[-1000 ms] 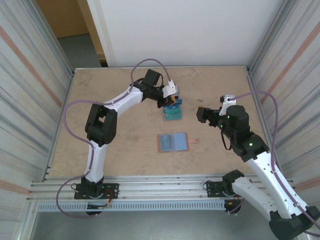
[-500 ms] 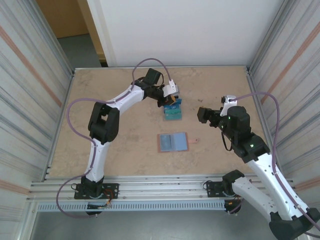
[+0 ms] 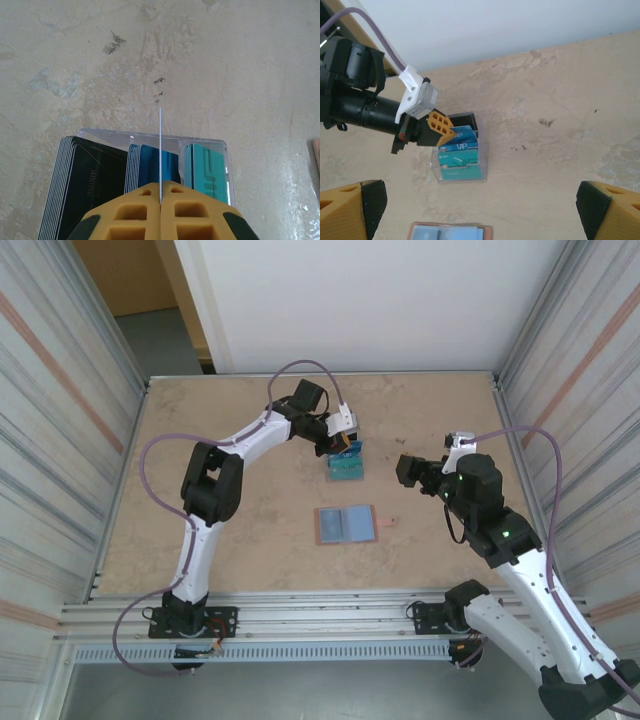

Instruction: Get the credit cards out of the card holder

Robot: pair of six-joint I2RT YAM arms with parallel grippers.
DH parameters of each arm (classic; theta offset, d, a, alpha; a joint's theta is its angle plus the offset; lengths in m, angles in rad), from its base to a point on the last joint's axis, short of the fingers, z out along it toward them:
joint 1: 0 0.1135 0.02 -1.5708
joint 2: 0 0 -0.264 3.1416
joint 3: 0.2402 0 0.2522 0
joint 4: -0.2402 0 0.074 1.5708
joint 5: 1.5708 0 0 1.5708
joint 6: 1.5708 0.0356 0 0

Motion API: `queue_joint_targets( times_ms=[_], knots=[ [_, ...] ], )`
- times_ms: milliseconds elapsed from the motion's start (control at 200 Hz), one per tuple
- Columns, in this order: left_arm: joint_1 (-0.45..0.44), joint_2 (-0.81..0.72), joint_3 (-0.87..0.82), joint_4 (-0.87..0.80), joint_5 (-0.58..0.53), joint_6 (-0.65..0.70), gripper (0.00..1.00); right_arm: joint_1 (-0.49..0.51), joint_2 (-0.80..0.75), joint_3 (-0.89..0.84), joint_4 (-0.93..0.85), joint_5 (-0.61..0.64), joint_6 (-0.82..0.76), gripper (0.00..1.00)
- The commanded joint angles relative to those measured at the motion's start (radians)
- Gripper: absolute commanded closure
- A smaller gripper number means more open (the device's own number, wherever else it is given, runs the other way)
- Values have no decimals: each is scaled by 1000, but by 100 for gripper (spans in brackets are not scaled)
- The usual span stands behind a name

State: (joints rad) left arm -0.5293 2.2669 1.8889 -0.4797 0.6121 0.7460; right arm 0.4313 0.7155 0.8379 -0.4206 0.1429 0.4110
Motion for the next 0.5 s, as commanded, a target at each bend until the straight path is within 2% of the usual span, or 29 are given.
queue_joint_targets(
  times_ms=[0,150,205,331,496],
  knots=[
    [11,18,30,-27,-8,24,100,-5,-14,-2,-7,30,16,1],
    [11,21,29,-30,-18,27,100,-5,-8,-2,-5,24,15,1],
    [11,19,27,-29,-20,26,96,-4,-7,-1,-5,23,15,1],
    [11,14,17,-30,-24,27,95,-5,-8,-1,-5,23,16,1],
    [11,10,12,-28,-30,30,81,-4,-8,-2,-1,15,16,1]
  ],
)
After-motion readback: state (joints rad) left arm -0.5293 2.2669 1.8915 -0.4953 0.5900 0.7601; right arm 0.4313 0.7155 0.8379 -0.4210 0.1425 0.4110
